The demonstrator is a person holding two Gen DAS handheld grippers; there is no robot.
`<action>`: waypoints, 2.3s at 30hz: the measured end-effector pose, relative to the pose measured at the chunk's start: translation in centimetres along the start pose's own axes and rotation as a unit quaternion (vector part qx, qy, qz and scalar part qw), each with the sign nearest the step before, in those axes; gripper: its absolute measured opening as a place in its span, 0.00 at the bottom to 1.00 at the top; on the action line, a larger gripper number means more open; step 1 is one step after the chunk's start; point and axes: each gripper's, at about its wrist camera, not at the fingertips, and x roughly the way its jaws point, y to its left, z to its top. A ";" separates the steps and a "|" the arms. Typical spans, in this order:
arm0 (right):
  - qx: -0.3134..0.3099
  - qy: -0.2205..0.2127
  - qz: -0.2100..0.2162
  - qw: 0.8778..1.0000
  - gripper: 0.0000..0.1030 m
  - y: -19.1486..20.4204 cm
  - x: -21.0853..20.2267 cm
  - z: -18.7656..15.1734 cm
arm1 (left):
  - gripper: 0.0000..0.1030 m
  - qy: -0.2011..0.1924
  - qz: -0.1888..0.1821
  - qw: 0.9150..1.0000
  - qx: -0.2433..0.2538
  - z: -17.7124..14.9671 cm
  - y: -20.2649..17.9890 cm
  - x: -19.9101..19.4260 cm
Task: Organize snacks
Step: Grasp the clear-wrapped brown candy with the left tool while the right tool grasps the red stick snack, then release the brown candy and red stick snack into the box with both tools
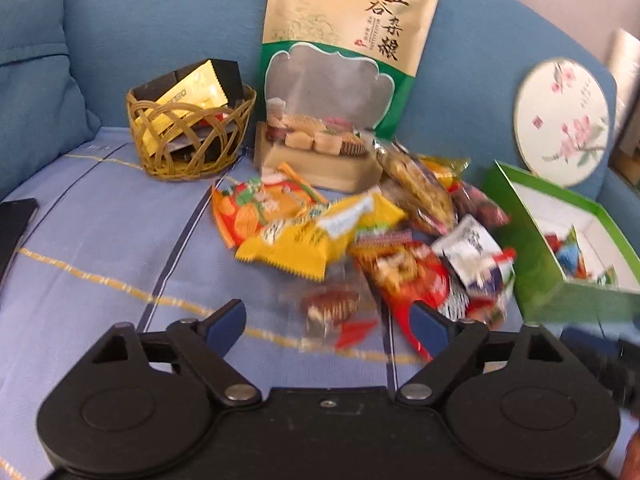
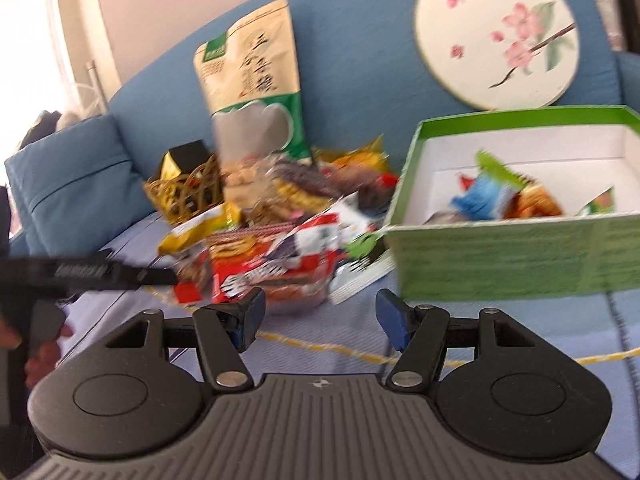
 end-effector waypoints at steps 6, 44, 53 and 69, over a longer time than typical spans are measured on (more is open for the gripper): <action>-0.004 0.006 0.011 1.000 0.98 0.7 0.8 -0.4 | 0.82 0.022 -0.005 1.000 0.005 0.5 -0.5 3.6; -0.095 0.055 -0.083 0.990 0.32 2.3 4.7 -0.6 | 0.75 0.023 0.018 0.997 0.065 -2.6 0.3 0.7; -0.107 -0.011 -0.063 0.992 0.32 3.2 0.7 1.1 | 0.65 -0.015 -0.016 0.998 0.054 -0.1 -0.1 -4.7; -0.001 -0.143 -0.213 0.966 0.32 -7.4 -6.3 6.5 | 0.65 -0.007 -0.167 0.979 0.117 4.6 -16.8 0.1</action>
